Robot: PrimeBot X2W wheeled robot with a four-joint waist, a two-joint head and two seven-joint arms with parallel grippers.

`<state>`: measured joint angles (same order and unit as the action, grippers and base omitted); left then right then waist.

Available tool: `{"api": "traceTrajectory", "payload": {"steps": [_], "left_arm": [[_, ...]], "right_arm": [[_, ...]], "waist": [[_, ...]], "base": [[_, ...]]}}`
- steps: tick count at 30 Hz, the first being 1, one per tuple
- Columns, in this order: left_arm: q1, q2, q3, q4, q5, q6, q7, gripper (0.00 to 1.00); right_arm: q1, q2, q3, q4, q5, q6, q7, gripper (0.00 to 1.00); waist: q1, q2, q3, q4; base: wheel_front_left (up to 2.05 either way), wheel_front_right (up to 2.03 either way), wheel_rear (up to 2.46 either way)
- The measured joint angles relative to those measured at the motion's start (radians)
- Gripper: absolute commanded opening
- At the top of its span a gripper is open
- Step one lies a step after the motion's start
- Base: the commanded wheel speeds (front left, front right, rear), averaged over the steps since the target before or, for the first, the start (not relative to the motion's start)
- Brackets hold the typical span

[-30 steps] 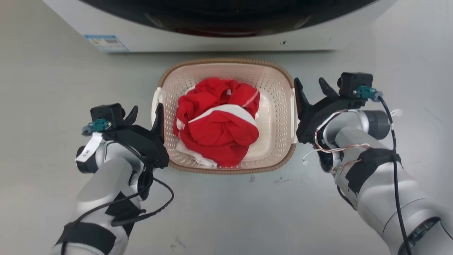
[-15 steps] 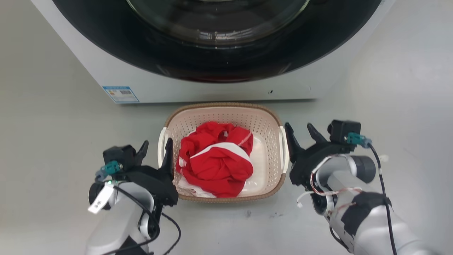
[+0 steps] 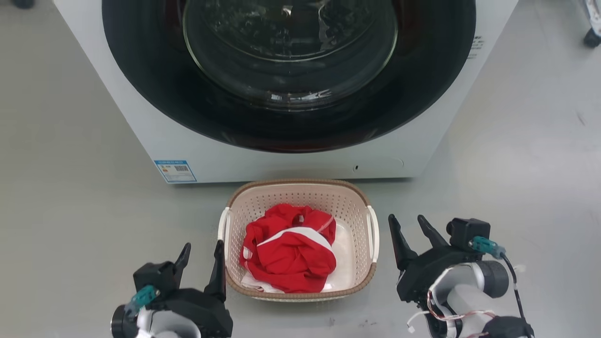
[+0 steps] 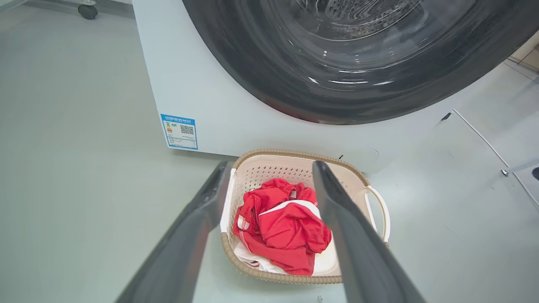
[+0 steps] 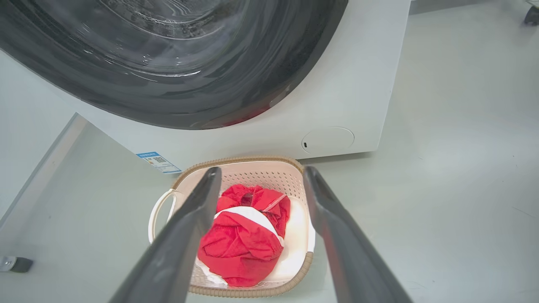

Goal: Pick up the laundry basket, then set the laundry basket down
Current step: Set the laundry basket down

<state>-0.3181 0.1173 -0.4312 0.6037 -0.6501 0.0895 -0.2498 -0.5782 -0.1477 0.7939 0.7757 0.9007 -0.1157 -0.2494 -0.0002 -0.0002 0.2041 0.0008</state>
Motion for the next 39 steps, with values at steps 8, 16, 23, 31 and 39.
{"api": "traceTrajectory", "payload": {"steps": [8, 16, 23, 31, 39], "left_arm": [[0.146, 0.016, 0.066, -0.165, 0.061, 0.018, 0.000, 1.00], [0.294, 0.028, 0.132, -0.301, 0.114, 0.029, 0.000, 1.00], [0.404, 0.028, 0.164, -0.432, 0.177, 0.034, 0.000, 1.00], [0.457, 0.023, 0.185, -0.519, 0.223, 0.034, 0.000, 1.00], [0.494, 0.011, 0.195, -0.570, 0.248, 0.035, 0.000, 1.00]], "right_arm": [[0.150, -0.028, -0.100, -0.171, -0.109, -0.009, 0.000, 1.00], [0.331, -0.029, -0.237, -0.303, -0.238, -0.009, 0.000, 1.00], [0.484, -0.005, -0.356, -0.454, -0.383, -0.011, 0.000, 1.00], [0.574, 0.031, -0.426, -0.596, -0.506, -0.012, -0.001, 1.00], [0.630, 0.053, -0.475, -0.679, -0.583, -0.012, -0.003, 1.00]], "waist": [[0.0000, 0.0000, -0.077, 0.003], [0.0001, 0.0001, -0.155, -0.001], [0.0000, 0.0001, -0.216, -0.005], [0.0001, 0.0003, -0.230, -0.011], [0.0002, 0.0002, -0.228, -0.028]], "base": [[0.00, 0.00, 0.00], [0.00, 0.00, 0.00], [0.00, 0.00, 0.00], [0.00, 0.00, 0.00], [0.00, 0.00, 0.00]]}}
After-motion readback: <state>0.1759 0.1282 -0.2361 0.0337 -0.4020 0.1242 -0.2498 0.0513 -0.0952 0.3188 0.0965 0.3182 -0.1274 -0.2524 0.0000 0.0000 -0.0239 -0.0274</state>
